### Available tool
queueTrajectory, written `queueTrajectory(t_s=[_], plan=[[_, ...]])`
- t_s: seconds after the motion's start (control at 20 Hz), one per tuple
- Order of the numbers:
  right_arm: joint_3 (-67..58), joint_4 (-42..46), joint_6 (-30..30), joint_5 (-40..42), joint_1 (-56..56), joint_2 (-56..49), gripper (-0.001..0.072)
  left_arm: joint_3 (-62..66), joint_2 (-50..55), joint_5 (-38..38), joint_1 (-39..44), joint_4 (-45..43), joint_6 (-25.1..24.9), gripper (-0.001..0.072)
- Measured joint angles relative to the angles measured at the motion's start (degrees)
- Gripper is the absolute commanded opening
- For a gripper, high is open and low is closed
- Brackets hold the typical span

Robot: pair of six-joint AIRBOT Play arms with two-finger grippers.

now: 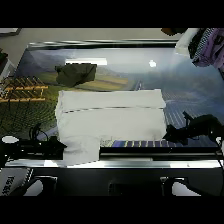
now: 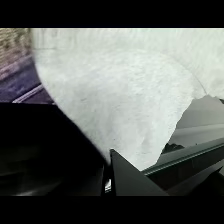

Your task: Fold the clothes and pants, and hang the long-sleeved shirts on hangers.

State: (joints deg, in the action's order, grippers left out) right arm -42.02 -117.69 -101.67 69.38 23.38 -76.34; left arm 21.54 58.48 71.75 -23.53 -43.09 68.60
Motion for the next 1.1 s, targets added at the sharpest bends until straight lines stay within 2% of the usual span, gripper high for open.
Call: queueTrajectory(t_s=[0.25, 0.5, 0.65, 0.85, 1.1], plan=[[0.15, -0.02, 3.37, 3.76, 0.0, 7.08, 0.0033, 7.48, -1.57, 4.83, 0.0, 0.0, 5.97, 0.0022], [0.15, 3.06, 10.8, 12.02, 0.0, 18.01, 0.0033, 14.8, -10.34, 11.19, 0.0, -4.24, 18.16, 0.0022], [-0.2, 3.43, 14.36, 14.86, 0.0, 22.86, 0.0033, 18.75, -13.11, 13.68, 0.2, -5.57, 23.19, 0.0022], [-2.69, -0.31, 14.67, 9.73, -0.02, 22.49, 0.0033, 24.94, -8.22, 11.02, 2.75, -4.63, 24.81, 0.0022], [-9.64, -7.8, 9.4, -1.62, -0.07, 12.7, 0.0034, 37.38, 7.89, 5.09, 8.39, -1.11, 22.67, 0.0021]])
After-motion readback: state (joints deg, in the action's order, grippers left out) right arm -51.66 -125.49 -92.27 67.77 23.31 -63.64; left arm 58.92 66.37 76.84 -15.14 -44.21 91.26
